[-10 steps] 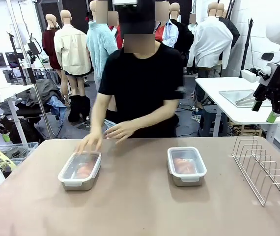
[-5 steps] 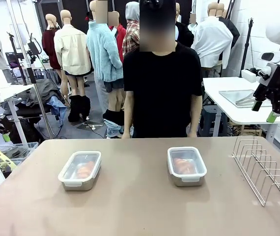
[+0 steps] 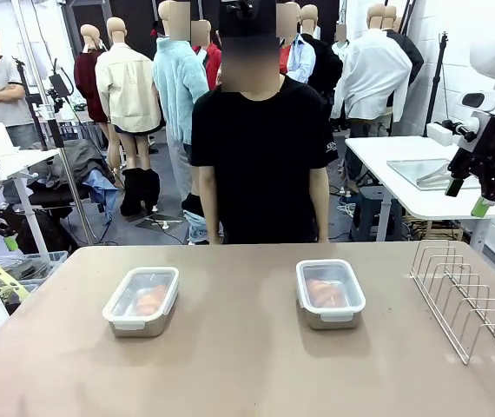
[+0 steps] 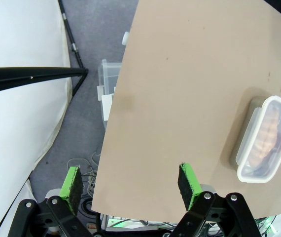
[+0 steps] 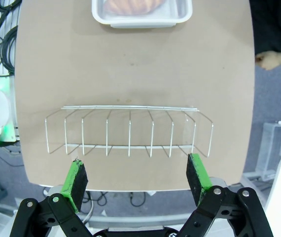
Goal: Place the bread in airtight containers.
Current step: Release when the human grabs the Airtight Container lid.
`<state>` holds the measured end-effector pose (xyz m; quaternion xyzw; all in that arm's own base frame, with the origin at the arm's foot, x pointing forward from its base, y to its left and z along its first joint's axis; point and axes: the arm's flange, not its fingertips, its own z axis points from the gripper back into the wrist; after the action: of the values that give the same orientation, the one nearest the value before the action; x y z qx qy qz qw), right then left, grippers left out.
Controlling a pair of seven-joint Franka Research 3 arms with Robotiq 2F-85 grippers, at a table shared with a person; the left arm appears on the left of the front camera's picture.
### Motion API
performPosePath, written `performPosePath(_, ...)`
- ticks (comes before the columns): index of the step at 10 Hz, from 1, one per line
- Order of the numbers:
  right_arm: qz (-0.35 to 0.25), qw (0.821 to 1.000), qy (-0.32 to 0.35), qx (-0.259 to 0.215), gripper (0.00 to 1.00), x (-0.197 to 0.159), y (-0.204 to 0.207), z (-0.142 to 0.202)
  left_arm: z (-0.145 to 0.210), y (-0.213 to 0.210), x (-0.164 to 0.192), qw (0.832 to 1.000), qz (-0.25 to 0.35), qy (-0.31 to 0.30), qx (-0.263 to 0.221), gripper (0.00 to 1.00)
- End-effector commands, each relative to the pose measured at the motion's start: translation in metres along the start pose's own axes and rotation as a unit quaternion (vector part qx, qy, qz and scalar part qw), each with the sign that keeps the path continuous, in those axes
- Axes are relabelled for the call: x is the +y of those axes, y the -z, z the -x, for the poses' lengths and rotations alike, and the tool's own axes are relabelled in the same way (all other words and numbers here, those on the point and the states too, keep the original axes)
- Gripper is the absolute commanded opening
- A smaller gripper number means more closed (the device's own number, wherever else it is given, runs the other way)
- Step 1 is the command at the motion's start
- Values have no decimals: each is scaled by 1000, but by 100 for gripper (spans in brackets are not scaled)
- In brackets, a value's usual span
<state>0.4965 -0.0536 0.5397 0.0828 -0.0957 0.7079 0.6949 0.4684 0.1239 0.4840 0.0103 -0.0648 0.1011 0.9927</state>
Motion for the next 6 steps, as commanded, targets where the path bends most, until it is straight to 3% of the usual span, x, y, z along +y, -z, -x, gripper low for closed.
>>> performPosePath(1, -4, 1000, -7, 5, 100, 1, 0, -1, 0, -1, 1, 1000, 0, -2, -1, 100)
performPosePath(6, -4, 1000, -7, 5, 100, 1, 0, -1, 0, -1, 1, 1000, 0, -2, -1, 100)
